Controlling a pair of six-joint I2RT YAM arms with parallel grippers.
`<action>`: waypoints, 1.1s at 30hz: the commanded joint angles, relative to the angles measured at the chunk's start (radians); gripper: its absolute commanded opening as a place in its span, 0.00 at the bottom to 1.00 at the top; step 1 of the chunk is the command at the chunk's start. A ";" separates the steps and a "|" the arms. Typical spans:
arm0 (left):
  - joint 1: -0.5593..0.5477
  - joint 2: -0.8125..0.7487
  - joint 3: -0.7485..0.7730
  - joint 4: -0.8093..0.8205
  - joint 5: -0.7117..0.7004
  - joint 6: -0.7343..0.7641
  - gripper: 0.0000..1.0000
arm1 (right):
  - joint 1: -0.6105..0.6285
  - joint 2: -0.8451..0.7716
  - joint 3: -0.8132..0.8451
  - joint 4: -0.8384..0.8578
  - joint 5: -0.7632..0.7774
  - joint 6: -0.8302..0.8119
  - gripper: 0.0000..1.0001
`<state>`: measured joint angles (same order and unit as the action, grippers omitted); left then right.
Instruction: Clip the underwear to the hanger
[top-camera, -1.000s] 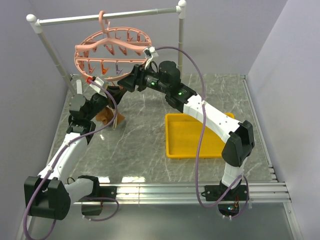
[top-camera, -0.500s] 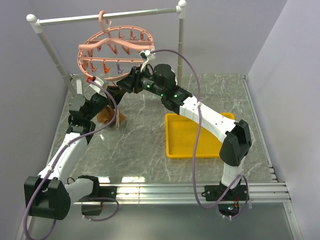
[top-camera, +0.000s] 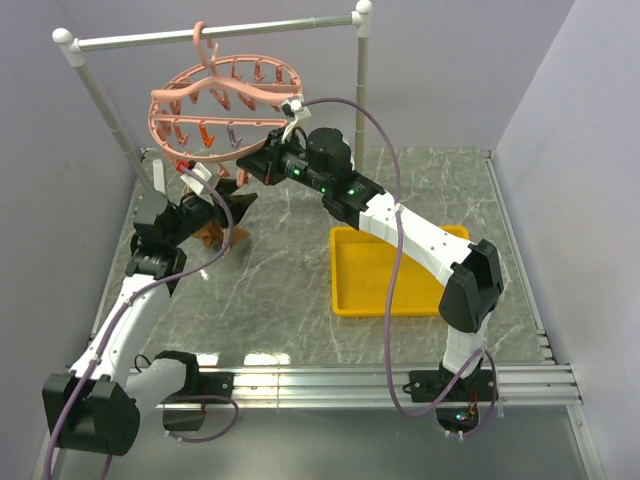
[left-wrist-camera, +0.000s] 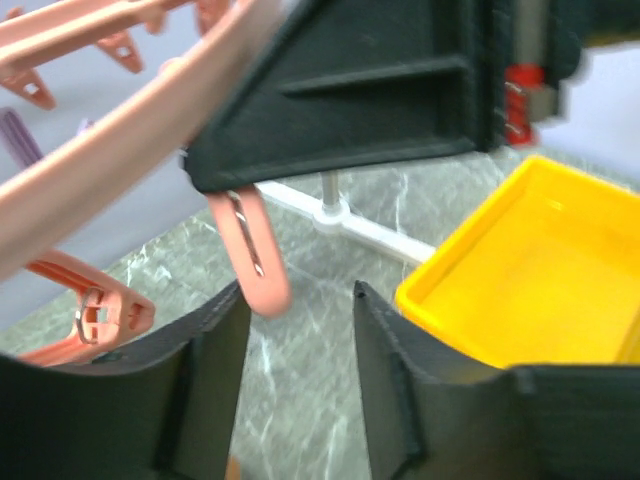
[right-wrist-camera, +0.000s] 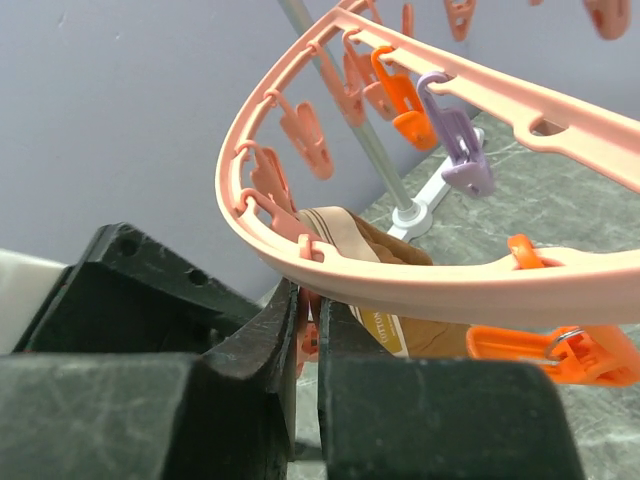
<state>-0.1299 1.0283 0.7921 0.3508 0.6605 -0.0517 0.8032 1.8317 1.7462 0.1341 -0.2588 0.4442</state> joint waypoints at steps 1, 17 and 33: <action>0.009 -0.072 0.061 -0.131 0.114 0.122 0.51 | 0.010 -0.015 0.001 0.036 -0.013 -0.013 0.00; 0.036 -0.085 0.369 -1.426 0.318 1.400 0.65 | 0.001 -0.015 -0.008 0.042 -0.039 -0.019 0.00; 0.036 -0.113 0.205 -1.420 0.068 2.271 0.64 | -0.012 -0.020 -0.004 0.027 -0.062 -0.009 0.00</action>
<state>-0.0975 0.8993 1.0149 -1.0756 0.7673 1.8889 0.7979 1.8317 1.7443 0.1413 -0.2855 0.4370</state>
